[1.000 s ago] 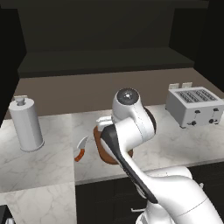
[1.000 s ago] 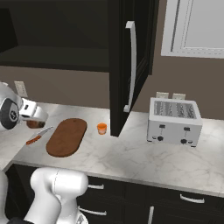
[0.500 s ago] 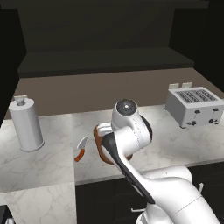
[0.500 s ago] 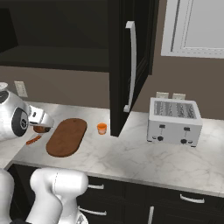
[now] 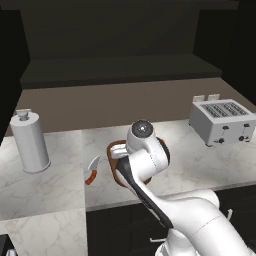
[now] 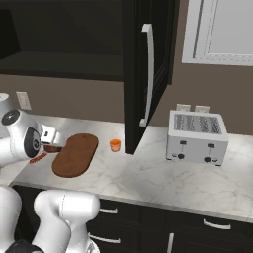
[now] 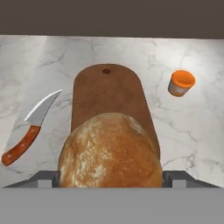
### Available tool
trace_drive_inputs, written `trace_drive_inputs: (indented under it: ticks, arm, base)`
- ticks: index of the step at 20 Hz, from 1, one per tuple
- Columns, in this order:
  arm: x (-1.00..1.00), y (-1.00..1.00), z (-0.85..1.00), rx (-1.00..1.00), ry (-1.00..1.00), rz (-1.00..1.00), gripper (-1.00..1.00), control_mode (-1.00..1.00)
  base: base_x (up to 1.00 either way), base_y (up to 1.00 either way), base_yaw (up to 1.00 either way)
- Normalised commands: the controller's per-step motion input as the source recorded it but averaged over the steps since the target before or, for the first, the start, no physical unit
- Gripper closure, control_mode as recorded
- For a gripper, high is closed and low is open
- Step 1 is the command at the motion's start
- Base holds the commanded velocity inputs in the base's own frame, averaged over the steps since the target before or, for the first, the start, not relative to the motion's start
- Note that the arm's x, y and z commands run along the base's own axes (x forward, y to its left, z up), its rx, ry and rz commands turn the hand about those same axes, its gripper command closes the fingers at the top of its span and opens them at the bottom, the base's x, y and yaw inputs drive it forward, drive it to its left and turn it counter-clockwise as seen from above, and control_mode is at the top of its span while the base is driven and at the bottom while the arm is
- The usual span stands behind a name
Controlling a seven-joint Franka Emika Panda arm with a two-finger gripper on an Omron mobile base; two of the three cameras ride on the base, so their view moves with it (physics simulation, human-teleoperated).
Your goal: Pick the bread, place it on the cutting board, pick the jam, place it on the counter, and close the cabinet.
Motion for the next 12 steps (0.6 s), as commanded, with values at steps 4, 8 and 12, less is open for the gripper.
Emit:
trace_drive_inputs:
  ticks: [4, 8, 12]
  arm:
    - [0.17, 0.0, -0.27, 0.0, 0.0, 0.0, 1.0, -1.0]
    - [0.25, 0.0, -0.26, 0.0, 0.0, 0.0, 1.0, -1.0]
    - [0.26, 0.0, -0.28, 0.0, 0.0, 0.0, 1.0, -1.0]
  base:
    - [0.0, 0.0, 0.0]
    - [0.0, 0.0, 0.0]
    - [0.0, 0.0, 0.0]
